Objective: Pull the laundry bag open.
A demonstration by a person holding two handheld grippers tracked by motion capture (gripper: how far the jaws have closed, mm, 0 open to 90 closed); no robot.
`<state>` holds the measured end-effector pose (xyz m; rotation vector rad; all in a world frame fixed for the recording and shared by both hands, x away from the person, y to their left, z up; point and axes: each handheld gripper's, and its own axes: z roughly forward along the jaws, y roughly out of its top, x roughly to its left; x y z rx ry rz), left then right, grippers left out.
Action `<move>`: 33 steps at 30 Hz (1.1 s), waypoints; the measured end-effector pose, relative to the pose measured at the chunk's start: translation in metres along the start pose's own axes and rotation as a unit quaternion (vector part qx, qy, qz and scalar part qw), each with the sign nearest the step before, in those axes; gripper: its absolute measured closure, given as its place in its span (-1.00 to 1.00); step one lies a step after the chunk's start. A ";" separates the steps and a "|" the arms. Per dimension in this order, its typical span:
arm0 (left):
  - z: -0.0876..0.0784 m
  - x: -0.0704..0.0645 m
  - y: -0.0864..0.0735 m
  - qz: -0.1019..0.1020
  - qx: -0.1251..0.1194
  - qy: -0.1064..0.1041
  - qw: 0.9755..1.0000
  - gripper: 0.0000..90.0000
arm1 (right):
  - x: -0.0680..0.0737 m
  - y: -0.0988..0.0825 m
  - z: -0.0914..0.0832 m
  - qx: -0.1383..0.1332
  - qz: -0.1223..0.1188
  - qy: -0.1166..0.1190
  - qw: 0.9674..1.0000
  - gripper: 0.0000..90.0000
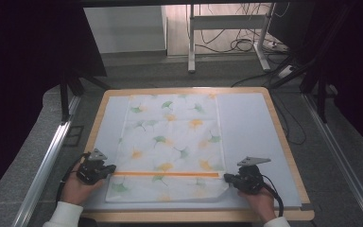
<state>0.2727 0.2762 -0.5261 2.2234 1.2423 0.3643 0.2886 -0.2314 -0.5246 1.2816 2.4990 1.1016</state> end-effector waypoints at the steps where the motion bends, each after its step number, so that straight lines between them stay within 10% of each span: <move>1: 0.001 0.000 0.000 0.003 0.002 0.000 1.000 1.00 | 0.000 0.000 0.000 0.000 0.000 0.000 1.000 0.99; 19: 0.003 -0.004 -0.002 0.011 -0.047 0.016 0.999 0.67 | 0.002 0.000 0.000 -0.002 -0.006 -0.008 1.000 0.99; 26: -0.011 -0.004 -0.004 -0.028 -0.114 0.006 0.993 0.19 | 0.002 0.003 -0.009 -0.022 -0.012 0.024 0.999 0.71; 33: -0.019 -0.007 -0.010 -0.054 -0.141 0.015 0.988 -0.16 | -0.004 0.009 -0.020 -0.067 -0.037 -0.005 0.997 0.27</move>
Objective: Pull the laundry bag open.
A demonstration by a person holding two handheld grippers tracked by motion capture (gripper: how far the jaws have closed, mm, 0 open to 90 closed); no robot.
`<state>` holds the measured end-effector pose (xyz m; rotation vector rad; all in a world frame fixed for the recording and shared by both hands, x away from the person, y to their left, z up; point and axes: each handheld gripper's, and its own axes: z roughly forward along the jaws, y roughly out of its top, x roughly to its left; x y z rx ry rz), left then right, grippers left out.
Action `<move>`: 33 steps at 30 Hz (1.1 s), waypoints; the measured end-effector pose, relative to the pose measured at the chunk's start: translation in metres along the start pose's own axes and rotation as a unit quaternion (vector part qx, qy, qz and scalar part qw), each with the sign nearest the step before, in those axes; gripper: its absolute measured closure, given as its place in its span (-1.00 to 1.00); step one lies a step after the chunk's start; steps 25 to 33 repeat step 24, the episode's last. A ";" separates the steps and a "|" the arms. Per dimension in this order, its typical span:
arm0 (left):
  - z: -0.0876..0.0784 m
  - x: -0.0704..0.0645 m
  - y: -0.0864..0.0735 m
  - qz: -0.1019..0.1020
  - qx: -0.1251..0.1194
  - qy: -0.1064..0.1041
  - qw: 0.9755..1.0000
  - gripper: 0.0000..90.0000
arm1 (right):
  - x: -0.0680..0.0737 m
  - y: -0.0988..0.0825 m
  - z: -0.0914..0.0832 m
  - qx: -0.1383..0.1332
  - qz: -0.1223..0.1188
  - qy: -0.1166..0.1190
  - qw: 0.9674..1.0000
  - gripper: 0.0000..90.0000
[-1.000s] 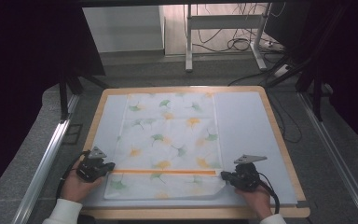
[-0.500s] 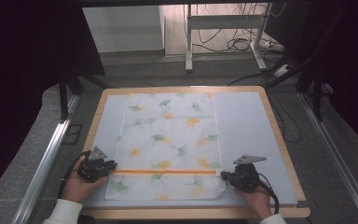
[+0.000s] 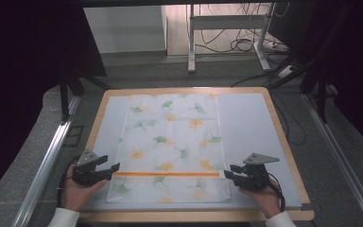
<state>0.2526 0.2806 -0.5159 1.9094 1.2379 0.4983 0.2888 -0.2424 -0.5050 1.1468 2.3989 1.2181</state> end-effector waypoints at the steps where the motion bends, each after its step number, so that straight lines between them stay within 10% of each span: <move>1: -0.001 0.001 -0.001 -0.006 -0.002 -0.001 1.000 -0.20 | -0.004 0.000 -0.002 -0.007 0.000 -0.008 1.000 0.21; 13: -0.007 0.009 -0.013 -0.028 -0.004 0.016 0.999 -0.29 | -0.047 -0.007 -0.018 -0.022 0.016 -0.053 0.998 -0.03; 33: -0.001 0.011 -0.013 -0.012 0.007 0.023 1.000 -0.33 | -0.043 -0.008 -0.014 -0.009 -0.002 -0.056 0.998 -0.09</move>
